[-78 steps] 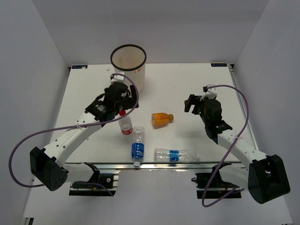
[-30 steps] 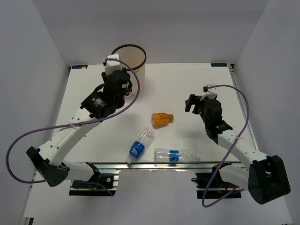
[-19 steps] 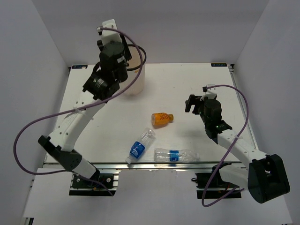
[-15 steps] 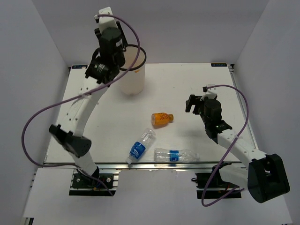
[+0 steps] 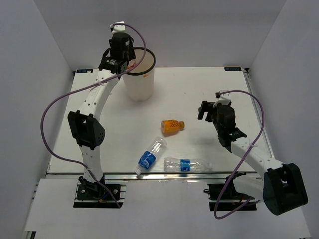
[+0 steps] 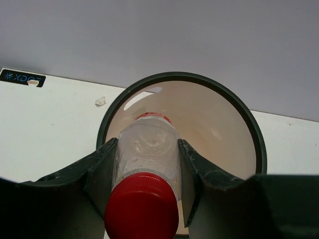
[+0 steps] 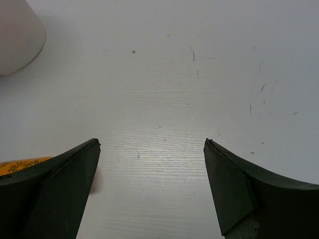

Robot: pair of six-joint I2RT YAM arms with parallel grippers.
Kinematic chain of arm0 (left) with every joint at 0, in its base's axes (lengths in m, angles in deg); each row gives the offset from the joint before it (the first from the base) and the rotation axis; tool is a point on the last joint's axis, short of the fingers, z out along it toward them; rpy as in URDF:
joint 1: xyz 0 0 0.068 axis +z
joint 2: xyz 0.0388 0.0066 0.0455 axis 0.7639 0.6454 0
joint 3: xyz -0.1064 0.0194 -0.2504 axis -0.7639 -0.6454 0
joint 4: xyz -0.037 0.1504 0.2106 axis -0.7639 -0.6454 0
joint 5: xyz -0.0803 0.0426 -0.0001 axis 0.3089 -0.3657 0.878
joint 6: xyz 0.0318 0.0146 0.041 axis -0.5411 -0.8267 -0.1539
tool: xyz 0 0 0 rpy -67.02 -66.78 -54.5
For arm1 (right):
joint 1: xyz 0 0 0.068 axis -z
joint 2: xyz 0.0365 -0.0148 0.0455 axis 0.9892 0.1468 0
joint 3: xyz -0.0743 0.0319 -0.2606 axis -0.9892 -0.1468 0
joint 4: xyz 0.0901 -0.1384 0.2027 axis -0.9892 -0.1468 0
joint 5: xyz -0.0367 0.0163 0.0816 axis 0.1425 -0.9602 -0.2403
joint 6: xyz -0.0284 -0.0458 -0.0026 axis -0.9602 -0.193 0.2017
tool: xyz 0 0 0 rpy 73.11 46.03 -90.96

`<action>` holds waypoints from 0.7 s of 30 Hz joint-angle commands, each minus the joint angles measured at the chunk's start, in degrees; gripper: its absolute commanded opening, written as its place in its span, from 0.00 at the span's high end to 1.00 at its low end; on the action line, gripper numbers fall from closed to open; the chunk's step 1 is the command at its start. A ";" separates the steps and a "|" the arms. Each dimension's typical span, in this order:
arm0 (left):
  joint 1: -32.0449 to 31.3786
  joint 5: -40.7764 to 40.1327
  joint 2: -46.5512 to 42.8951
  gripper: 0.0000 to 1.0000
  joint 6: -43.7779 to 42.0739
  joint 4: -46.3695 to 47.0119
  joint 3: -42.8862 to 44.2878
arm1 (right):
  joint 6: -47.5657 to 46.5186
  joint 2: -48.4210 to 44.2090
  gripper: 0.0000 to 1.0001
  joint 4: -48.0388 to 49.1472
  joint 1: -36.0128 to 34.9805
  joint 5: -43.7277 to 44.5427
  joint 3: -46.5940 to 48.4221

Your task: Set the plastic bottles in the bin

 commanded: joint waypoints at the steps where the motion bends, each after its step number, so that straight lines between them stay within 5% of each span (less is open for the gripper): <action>1: 1.73 3.70 -4.24 0.91 1.86 1.80 0.29 | -0.95 -0.88 0.11 0.51 0.32 1.15 0.09; 6: 2.00 2.21 -2.04 0.61 2.57 0.91 -0.94 | -1.12 -1.23 0.11 -2.03 0.40 0.01 0.88; 7: 2.08 2.47 -1.61 0.45 2.65 0.83 -1.12 | -1.12 -1.67 0.11 -3.00 0.32 -0.43 1.23; 9: 2.08 3.00 -0.81 0.33 2.74 0.82 -1.73 | -2.70 -2.63 0.11 -5.64 0.32 -5.07 2.02; 10: 2.00 3.70 -0.55 0.17 2.92 0.74 -2.08 | -3.23 -4.20 0.11 -6.34 0.32 -7.88 2.11; 14: 2.00 5.64 -0.11 0.08 3.71 0.74 -3.31 | -8.23 -7.64 0.11 -7.92 -1.09 -26.94 1.93; 21: 2.00 7.48 -1.60 0.02 3.97 0.47 -4.19 | -12.90 -6.25 0.10 -22.40 -11.35 -28.21 5.19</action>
